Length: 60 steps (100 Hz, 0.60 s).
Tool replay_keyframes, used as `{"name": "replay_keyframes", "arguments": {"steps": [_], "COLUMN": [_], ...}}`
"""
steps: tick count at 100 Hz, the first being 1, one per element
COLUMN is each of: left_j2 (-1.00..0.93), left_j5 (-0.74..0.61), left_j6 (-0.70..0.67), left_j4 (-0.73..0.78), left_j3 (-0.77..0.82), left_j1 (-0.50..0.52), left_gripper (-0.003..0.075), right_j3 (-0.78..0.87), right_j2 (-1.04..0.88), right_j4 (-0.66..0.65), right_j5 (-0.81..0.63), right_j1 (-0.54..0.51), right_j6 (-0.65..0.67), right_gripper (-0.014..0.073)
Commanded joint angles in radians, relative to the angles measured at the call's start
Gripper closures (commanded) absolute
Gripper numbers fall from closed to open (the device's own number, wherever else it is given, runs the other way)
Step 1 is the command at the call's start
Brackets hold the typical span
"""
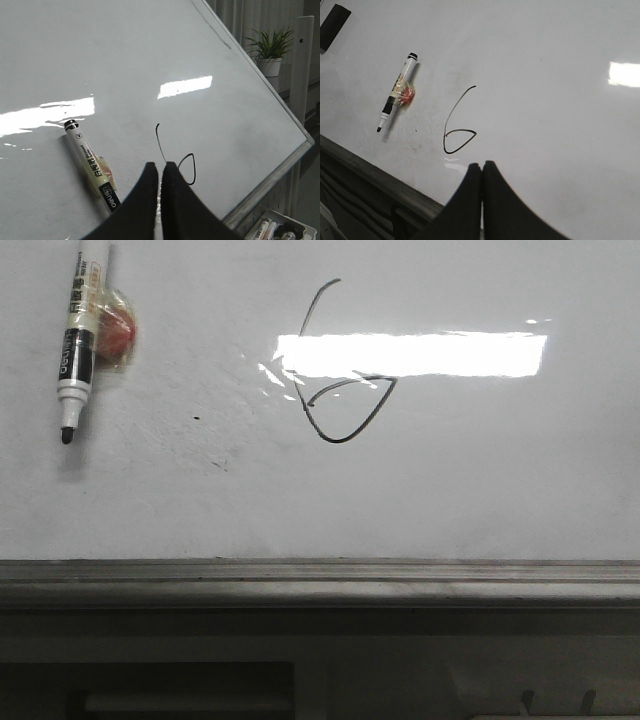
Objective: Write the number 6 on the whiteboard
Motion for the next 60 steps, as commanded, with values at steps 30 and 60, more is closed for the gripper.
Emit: {"name": "replay_keyframes", "arguments": {"steps": [30, 60], "left_j2": [0.008, 0.008], "left_j5": [-0.031, -0.043], "left_j6": [0.001, 0.001], "left_j4": [-0.011, -0.011], "left_j3": [-0.027, -0.027], "left_j1": [-0.003, -0.003], "left_gripper": [0.0740, 0.0740], "right_j3": [-0.025, -0.025], "right_j2": [-0.013, -0.013], "right_j4": [0.017, 0.017], "right_j5": [-0.046, -0.046], "right_j1": [-0.003, -0.003], "right_j6": [-0.008, -0.008], "right_gripper": [0.0659, 0.0658]}}
